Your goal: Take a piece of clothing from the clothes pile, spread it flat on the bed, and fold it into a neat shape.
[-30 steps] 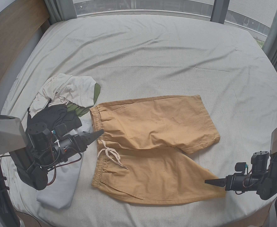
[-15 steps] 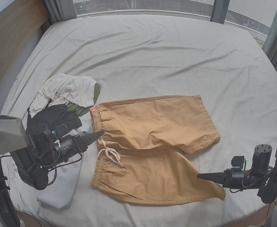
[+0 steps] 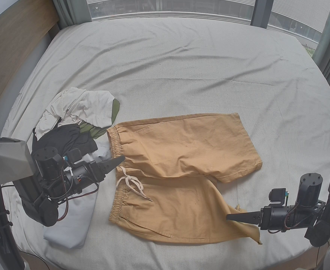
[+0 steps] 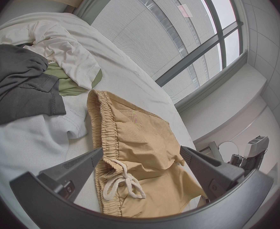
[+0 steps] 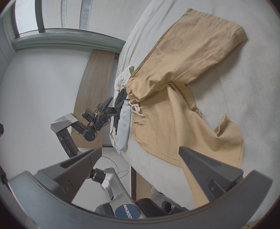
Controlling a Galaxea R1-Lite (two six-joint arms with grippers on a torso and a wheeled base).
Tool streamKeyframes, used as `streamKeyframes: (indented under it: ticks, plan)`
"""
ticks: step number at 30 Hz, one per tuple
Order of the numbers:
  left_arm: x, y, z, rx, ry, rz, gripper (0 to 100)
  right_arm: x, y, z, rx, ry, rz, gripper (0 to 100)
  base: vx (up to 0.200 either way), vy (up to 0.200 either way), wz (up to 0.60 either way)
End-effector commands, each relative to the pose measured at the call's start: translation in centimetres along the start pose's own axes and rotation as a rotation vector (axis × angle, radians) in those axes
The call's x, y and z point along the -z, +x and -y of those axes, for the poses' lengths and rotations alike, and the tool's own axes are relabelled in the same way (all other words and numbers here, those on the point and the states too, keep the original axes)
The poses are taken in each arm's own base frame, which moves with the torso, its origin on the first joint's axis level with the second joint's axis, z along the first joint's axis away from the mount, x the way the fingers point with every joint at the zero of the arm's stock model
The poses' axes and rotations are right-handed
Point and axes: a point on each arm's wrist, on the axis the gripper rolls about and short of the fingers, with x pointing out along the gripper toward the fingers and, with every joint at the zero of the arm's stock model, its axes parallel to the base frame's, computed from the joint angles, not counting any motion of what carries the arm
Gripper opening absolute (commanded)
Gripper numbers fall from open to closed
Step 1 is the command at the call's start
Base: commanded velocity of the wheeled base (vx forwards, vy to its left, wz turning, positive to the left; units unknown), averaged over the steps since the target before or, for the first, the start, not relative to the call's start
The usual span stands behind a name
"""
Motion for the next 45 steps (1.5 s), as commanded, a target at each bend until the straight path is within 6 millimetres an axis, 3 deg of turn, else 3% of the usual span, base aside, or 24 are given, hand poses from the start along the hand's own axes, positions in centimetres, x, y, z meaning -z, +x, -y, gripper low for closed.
streamKeyframes:
  ticks: [1, 11, 20, 37, 45]
  plan:
    - [0.0, 0.0, 0.0, -0.001, 0.0, 0.001, 100, 0.9, 2.3, 0.7, 0.016, 0.016, -0.066, 100, 0.0, 0.0, 0.0]
    - [-0.2, 0.0, -0.2, -0.002, 0.002, 0.008, 100, 2.0, 4.9, 1.7, 0.067, 0.02, -0.11, 100, 0.0, 0.0, 0.0]
    - [0.0, 0.2, -0.3, -0.006, 0.001, 0.004, 100, 1.9, 5.1, 1.6, 0.072, 0.015, -0.097, 100, 0.0, 0.0, 0.0]
    - [-0.1, 0.2, -0.4, -0.006, 0.002, 0.008, 100, 3.1, 7.0, 3.4, 0.16, 0.03, -0.117, 100, 0.0, 0.0, 0.0]
    - [-0.1, 0.2, -0.4, -0.005, 0.002, 0.006, 100, 3.2, 6.8, 2.8, 0.148, 0.03, -0.123, 100, 0.0, 0.0, 0.0]
